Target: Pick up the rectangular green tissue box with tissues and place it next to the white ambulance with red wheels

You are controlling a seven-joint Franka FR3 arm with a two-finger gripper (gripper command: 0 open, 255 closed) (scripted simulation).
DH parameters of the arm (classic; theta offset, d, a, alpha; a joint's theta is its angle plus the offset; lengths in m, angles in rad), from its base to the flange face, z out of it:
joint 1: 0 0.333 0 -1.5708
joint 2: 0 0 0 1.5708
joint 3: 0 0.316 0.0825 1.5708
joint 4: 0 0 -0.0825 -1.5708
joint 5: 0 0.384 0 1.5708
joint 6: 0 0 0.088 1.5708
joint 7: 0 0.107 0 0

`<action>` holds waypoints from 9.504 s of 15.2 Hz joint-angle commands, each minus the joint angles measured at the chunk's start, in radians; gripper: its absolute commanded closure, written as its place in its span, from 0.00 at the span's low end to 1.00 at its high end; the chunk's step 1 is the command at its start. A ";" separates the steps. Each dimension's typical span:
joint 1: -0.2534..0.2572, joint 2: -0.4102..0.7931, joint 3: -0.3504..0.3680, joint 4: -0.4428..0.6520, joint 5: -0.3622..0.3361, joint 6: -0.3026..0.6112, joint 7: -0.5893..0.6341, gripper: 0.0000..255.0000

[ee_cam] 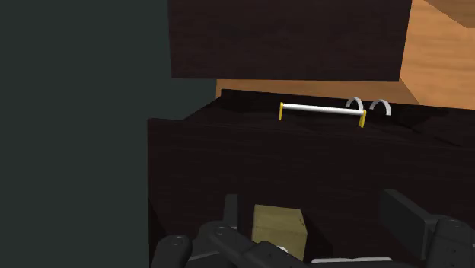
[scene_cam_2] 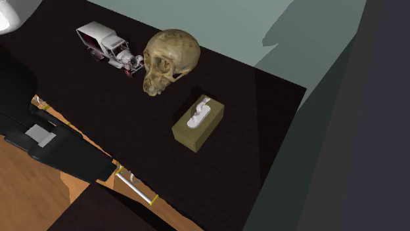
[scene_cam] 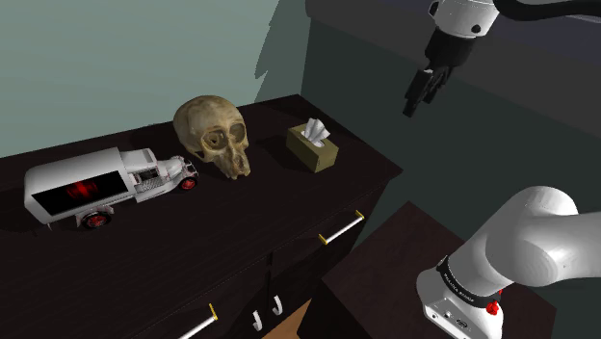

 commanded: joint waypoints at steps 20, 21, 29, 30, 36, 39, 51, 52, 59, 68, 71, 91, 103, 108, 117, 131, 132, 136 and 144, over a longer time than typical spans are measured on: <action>0.174 0.789 -0.413 0.362 0.295 0.217 -0.977 0.00; 0.173 0.840 -0.416 0.400 0.324 0.205 -1.027 0.00; 0.141 1.108 -0.378 0.608 0.460 0.139 -1.258 0.00; 0.144 1.108 -0.376 0.595 0.461 0.152 -1.260 0.00; 0.155 1.110 -0.369 0.540 0.470 0.210 -1.266 0.00; 0.155 1.110 -0.369 0.540 0.470 0.210 -1.266 0.00; 0.155 1.110 -0.370 0.540 0.470 0.209 -1.267 1.00; 0.156 1.110 -0.369 0.540 0.470 0.210 -1.266 1.00; 0.156 1.075 -0.375 0.587 0.452 0.135 -1.236 1.00; 0.154 1.043 -0.379 0.665 0.436 0.033 -1.200 1.00; 0.152 1.036 -0.381 0.696 0.433 -0.003 -1.189 1.00; 0.128 1.046 -0.387 0.975 0.440 -0.262 -1.118 1.00; 0.234 0.985 -0.325 0.942 0.451 -0.231 -0.950 1.00; 0.306 0.965 -0.277 0.909 0.460 -0.174 -0.843 1.00; 0.424 0.999 -0.191 0.938 0.480 -0.093 -0.655 1.00; 0.595 1.241 -0.084 1.263 0.487 -0.058 -0.364 1.00; 0.607 1.271 -0.078 1.308 0.486 -0.064 -0.341 1.00; 0.651 1.437 -0.055 1.568 0.479 -0.124 -0.242 1.00; 0.680 1.420 -0.057 1.443 0.476 -0.014 -0.261 1.00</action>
